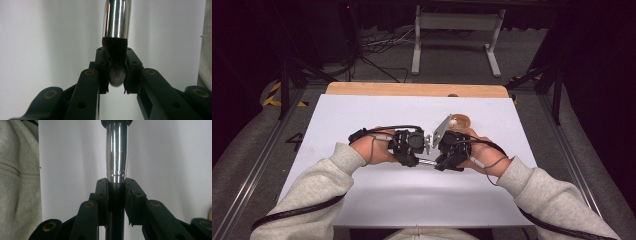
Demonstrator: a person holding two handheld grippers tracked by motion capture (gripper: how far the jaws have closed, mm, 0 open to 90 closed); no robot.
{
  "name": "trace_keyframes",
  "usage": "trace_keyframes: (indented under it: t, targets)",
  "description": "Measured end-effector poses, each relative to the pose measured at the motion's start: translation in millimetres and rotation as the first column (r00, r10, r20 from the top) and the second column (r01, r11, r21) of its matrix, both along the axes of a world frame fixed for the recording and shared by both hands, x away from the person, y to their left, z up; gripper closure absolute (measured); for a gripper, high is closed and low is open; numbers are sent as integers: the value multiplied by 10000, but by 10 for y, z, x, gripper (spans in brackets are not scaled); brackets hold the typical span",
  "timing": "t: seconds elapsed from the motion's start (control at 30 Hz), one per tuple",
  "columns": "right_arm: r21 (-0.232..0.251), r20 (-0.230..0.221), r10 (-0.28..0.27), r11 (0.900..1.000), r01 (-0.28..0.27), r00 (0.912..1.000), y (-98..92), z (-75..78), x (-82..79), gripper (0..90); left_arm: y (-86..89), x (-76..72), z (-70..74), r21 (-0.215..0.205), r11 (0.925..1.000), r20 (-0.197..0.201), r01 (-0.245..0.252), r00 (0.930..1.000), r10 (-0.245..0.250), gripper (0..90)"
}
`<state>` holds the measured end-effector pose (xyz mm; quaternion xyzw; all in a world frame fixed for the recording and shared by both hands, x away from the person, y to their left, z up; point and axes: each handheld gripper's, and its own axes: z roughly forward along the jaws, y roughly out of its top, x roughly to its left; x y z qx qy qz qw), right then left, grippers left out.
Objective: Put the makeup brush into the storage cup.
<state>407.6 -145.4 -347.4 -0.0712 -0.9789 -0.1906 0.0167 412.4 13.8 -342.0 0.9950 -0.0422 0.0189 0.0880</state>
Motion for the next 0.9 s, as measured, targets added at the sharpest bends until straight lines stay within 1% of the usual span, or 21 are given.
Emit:
trace_keyframes:
  t: [0.17,0.2,0.27,0.3,0.33,0.37,0.43,0.47,0.53,0.57,0.6,0.63,0.67,0.7,0.73,0.77,0.8,0.83,0.87,0.9]
  targets:
    - [-104,-37,-138,9999,138,9999,1,3,-11,745,-3,-1,-4,-44,10000,-9,-72,10000,72,770]
    - [-117,0,-178,9998,178,9998,0,1,-11,746,0,-18,-6,-114,9994,125,-342,9993,343,769]
    - [-112,2,-174,9998,174,9998,-1,0,-9,747,-2,-11,-6,-102,9996,96,-263,9996,264,769]
    - [-90,-35,-200,9998,200,9998,-3,-1,-9,748,-7,1,-6,-52,10000,-23,-84,10000,83,769]
    - [-70,-31,-212,9998,212,9998,-5,-2,-8,748,-6,2,-6,-57,9999,-33,-86,10000,86,768]
    - [65,156,-32,10000,31,9999,-4,-13,11,748,-4,-1,-6,-79,9999,19,-147,9999,147,766]
    - [18,134,-109,9999,109,9999,-4,-13,2,749,-5,4,-9,-84,9998,7,-156,9999,157,760]
    - [-70,24,-185,9998,185,9998,-9,-8,-8,749,-3,4,-12,-117,9998,16,-143,9999,144,749]
    - [-28,46,-279,9996,279,9996,-17,-11,-16,749,1,13,-12,-178,9998,42,-99,9999,100,710]
    - [41,148,-202,9998,201,9997,-20,-14,-8,749,15,-3,-9,-270,9987,107,-423,9990,426,690]
    - [41,148,-202,9998,201,9997,-20,-14,-8,749,25,2,-6,-373,9980,65,-518,9986,521,690]
    - [10,99,-327,9995,327,9994,-26,-10,-19,749,33,15,3,-418,9980,108,-477,9988,481,657]
    - [114,98,-220,9997,219,9997,-30,-12,-15,749,39,41,12,-406,9988,-45,-289,9996,287,607]
    - [147,181,-172,9997,169,9997,-34,-17,-11,749,45,63,32,-262,9996,-71,-95,9999,93,547]
    - [161,178,-197,9997,194,9996,-34,-18,-16,749,36,168,119,757,9896,342,1221,9916,-1249,498]
    - [182,148,-233,9996,230,9996,-34,-20,-21,749,51,172,138,852,9898,358,1143,9924,-1177,451]
    - [246,230,-148,9996,142,9996,-33,-24,-15,749,72,30,7,-1126,9899,-432,-858,9957,814,411]
    - [266,188,-347,9991,342,9992,-30,-24,-29,749,83,60,19,-1011,9931,-249,-596,9980,574,381]
    - [321,166,-358,9989,353,9992,-34,-27,-27,749,91,51,12,-1146,9905,-289,-766,9969,737,355]
    - [338,147,-369,9988,363,9992,-39,-27,-27,749,101,58,12,-1211,9900,-239,-729,9972,705,328]
